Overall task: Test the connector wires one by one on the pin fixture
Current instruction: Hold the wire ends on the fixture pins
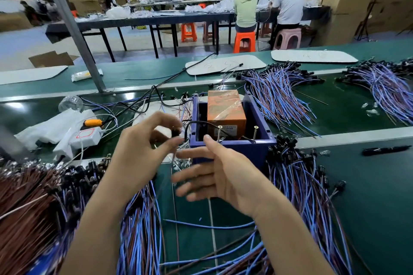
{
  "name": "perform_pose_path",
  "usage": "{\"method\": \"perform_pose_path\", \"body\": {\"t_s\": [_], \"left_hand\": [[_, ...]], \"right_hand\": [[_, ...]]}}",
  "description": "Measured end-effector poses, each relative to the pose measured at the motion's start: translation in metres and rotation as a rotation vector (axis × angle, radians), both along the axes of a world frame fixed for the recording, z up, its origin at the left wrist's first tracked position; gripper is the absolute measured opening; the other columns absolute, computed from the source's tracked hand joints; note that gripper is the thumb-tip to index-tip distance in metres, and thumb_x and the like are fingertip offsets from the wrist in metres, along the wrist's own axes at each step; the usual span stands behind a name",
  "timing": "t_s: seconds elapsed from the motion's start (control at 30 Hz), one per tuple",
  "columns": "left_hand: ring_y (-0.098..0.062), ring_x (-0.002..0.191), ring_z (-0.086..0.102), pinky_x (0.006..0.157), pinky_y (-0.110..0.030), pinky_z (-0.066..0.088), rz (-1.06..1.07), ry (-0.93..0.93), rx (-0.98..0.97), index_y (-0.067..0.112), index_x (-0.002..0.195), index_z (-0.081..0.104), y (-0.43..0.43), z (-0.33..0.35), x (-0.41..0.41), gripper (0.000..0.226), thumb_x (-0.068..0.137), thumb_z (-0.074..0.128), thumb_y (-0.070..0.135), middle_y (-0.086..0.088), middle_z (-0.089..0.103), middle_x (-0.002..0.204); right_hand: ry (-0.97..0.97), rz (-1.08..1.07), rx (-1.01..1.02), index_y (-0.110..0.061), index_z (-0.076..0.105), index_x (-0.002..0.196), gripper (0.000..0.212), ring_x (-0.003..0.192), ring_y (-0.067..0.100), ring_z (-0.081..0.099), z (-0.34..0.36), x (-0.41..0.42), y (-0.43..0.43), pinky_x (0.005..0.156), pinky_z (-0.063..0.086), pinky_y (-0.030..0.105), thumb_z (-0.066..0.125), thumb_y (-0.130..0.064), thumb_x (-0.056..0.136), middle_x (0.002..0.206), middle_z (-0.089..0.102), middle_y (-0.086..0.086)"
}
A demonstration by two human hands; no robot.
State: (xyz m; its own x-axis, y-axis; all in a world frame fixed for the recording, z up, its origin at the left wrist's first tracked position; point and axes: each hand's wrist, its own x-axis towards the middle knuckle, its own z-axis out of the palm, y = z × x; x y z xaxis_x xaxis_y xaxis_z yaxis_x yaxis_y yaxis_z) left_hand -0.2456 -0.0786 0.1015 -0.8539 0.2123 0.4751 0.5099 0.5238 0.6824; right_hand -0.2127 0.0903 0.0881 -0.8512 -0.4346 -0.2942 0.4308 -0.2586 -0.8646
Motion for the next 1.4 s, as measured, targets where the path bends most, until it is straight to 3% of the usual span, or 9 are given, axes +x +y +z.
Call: {"method": "perform_pose_path", "body": {"t_s": [0.17,0.37,0.47,0.7,0.83,1.03,1.13,1.27,1.4], "left_hand": [[-0.012,0.079,0.063,0.075,-0.028,0.051,-0.214,0.123,0.143,0.034,0.088,0.056,0.01,0.012,0.016,0.02,0.078,0.064,0.019,0.011,0.065,0.09],[-0.018,0.085,0.064,0.073,-0.033,0.051,-0.349,0.274,-0.012,0.02,0.083,0.06,0.028,0.024,0.037,0.023,0.074,0.068,0.001,0.009,0.064,0.09],[-0.014,0.083,0.063,0.074,-0.022,0.049,-0.554,0.16,-0.12,0.014,0.078,0.065,0.036,0.028,0.048,0.02,0.071,0.075,-0.002,0.006,0.063,0.088],[0.001,0.078,0.059,0.082,-0.02,0.049,-0.911,-0.454,-0.486,0.016,0.088,0.072,0.043,0.014,0.052,0.005,0.085,0.071,0.02,0.002,0.067,0.088],[-0.008,0.094,0.065,0.093,-0.032,0.049,-0.804,-0.552,-0.425,0.018,0.096,0.069,0.039,0.006,0.038,0.017,0.086,0.068,0.032,0.004,0.07,0.098],[-0.014,0.076,0.067,0.069,-0.024,0.053,-0.352,-0.51,0.51,0.014,0.108,0.065,0.034,-0.005,0.011,0.032,0.084,0.051,0.031,-0.005,0.074,0.095],[-0.007,0.055,0.054,0.054,-0.015,0.043,-0.273,-0.454,0.776,0.015,0.103,0.068,0.034,-0.008,0.004,0.03,0.083,0.051,0.029,-0.005,0.074,0.089],[-0.003,0.047,0.044,0.05,-0.011,0.039,-0.226,-0.434,0.762,0.021,0.088,0.077,0.032,-0.009,0.002,0.025,0.081,0.053,0.027,0.002,0.067,0.07],[-0.005,0.045,0.047,0.045,-0.013,0.04,-0.356,-0.587,0.436,0.015,0.078,0.075,0.037,-0.013,0.008,0.021,0.083,0.056,0.024,0.001,0.064,0.063]], "right_hand": [[-0.072,-0.152,-0.272,-0.007,0.079,0.076,0.05,0.075,0.023,0.074,0.005,0.006,-0.009,0.062,0.059,0.027,0.046,-0.038,0.097,0.088,0.075,0.016],[-0.102,-0.306,-0.366,-0.007,0.075,0.081,0.031,0.077,0.022,0.071,0.016,0.009,0.003,0.066,0.059,0.029,0.059,-0.033,0.082,0.09,0.073,0.015],[-0.114,-0.387,-0.455,-0.007,0.077,0.066,0.028,0.056,0.012,0.069,0.023,0.009,0.013,0.054,0.057,0.022,0.06,-0.024,0.081,0.067,0.073,0.006],[-0.009,-0.529,-0.518,-0.004,0.077,0.077,0.023,0.037,0.004,0.047,0.026,0.006,0.046,0.036,0.04,0.015,0.063,-0.021,0.071,0.064,0.068,0.002],[0.179,-0.499,-0.349,-0.007,0.078,0.077,0.022,0.04,0.006,0.045,0.024,0.007,0.054,0.037,0.037,0.015,0.061,-0.021,0.074,0.062,0.064,0.002],[0.378,-0.153,0.157,-0.009,0.077,0.08,0.019,0.049,0.011,0.056,0.016,0.01,0.044,0.05,0.046,0.016,0.063,-0.02,0.08,0.064,0.07,0.007],[0.399,0.011,0.33,-0.004,0.072,0.082,0.019,0.051,0.009,0.057,0.01,0.009,0.035,0.052,0.045,0.014,0.057,-0.008,0.093,0.062,0.07,0.006],[0.395,0.187,0.547,-0.005,0.073,0.087,0.018,0.059,0.011,0.06,0.005,0.008,0.035,0.056,0.045,0.014,0.063,-0.019,0.091,0.072,0.074,0.003],[0.422,-0.055,0.564,-0.02,0.072,0.088,0.022,0.062,0.003,0.06,0.003,0.004,0.035,0.057,0.045,0.015,0.068,-0.041,0.082,0.073,0.072,-0.006]]}}
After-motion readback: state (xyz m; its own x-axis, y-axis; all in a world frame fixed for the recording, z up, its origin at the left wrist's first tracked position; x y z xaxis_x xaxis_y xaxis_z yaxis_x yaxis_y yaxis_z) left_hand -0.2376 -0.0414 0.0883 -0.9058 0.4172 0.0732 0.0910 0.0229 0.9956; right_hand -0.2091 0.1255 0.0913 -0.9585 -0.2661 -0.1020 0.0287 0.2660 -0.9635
